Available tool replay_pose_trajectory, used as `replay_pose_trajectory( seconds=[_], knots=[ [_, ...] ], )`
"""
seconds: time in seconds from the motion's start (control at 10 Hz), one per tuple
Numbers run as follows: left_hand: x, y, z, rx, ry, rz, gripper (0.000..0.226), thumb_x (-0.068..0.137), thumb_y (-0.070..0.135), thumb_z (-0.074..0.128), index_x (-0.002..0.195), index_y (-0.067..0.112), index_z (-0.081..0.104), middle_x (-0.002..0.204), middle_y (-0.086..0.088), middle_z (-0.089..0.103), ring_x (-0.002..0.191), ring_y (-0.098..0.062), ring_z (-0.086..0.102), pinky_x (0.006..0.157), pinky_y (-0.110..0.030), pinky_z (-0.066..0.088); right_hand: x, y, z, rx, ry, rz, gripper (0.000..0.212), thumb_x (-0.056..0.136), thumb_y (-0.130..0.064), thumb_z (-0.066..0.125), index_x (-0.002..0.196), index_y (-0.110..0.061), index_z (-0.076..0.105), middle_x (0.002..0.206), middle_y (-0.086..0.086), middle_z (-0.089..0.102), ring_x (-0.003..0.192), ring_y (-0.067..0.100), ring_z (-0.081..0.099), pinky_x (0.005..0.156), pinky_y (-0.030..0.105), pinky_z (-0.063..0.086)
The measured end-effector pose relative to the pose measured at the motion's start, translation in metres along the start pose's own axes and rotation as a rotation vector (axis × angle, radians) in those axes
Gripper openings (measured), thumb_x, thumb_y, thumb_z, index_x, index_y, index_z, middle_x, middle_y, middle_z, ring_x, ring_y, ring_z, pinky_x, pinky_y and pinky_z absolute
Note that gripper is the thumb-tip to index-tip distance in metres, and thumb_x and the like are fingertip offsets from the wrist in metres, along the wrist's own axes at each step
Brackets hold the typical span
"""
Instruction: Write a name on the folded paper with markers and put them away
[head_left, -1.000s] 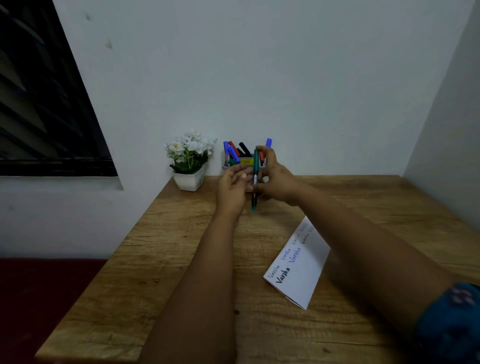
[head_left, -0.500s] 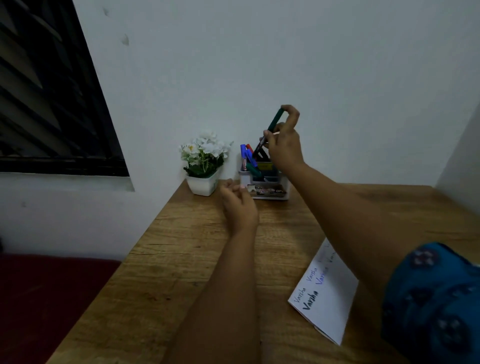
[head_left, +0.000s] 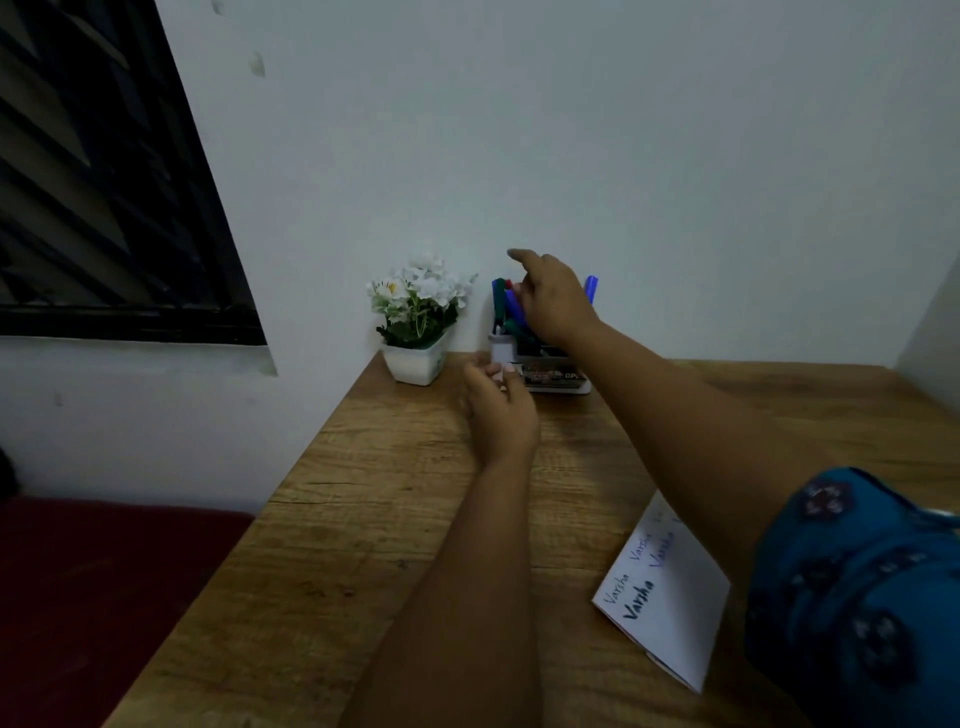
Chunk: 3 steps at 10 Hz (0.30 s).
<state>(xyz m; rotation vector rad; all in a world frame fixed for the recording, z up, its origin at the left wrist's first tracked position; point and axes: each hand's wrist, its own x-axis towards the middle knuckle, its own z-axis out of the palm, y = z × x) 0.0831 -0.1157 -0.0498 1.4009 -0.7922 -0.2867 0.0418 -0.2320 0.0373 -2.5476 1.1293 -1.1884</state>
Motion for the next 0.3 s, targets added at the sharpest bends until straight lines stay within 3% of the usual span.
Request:
replay_pose_trajectory(
  seconds=[0.1, 0.2, 0.3],
  knots=[
    [-0.007, 0.008, -0.002, 0.121, -0.022, 0.127, 0.04, 0.099, 0.021, 0.047, 0.136, 0.01, 0.042, 0.134, -0.007, 0.05, 0.124, -0.021, 0.046, 0.09, -0.021, 0.037, -0.032, -0.005, -0.015, 0.051, 0.055, 0.004, 0.039, 0.098, -0.008, 0.047, 0.137, -0.01, 0.05, 0.117, 0.017, 0.057, 0.108, 0.028, 0.054, 0.092, 0.04, 0.047],
    [-0.016, 0.018, -0.007, 0.313, -0.032, 0.374, 0.048, 0.098, 0.027, 0.042, 0.142, 0.007, 0.04, 0.142, -0.011, 0.046, 0.131, -0.027, 0.041, 0.104, -0.039, 0.038, -0.081, 0.001, -0.035, -0.119, 0.107, -0.043, 0.035, 0.095, -0.009, 0.049, 0.129, -0.006, 0.056, 0.117, 0.016, 0.06, 0.106, 0.031, 0.055, 0.087, 0.041, 0.044],
    [-0.036, 0.033, -0.002, 0.505, -0.052, 0.589, 0.058, 0.097, 0.036, 0.036, 0.149, 0.008, 0.031, 0.153, -0.01, 0.036, 0.141, -0.028, 0.03, 0.111, -0.05, 0.026, -0.128, 0.013, -0.058, -0.293, 0.186, -0.072, 0.041, 0.094, -0.019, 0.052, 0.131, -0.002, 0.056, 0.125, 0.016, 0.061, 0.116, 0.032, 0.057, 0.093, 0.044, 0.047]
  ],
)
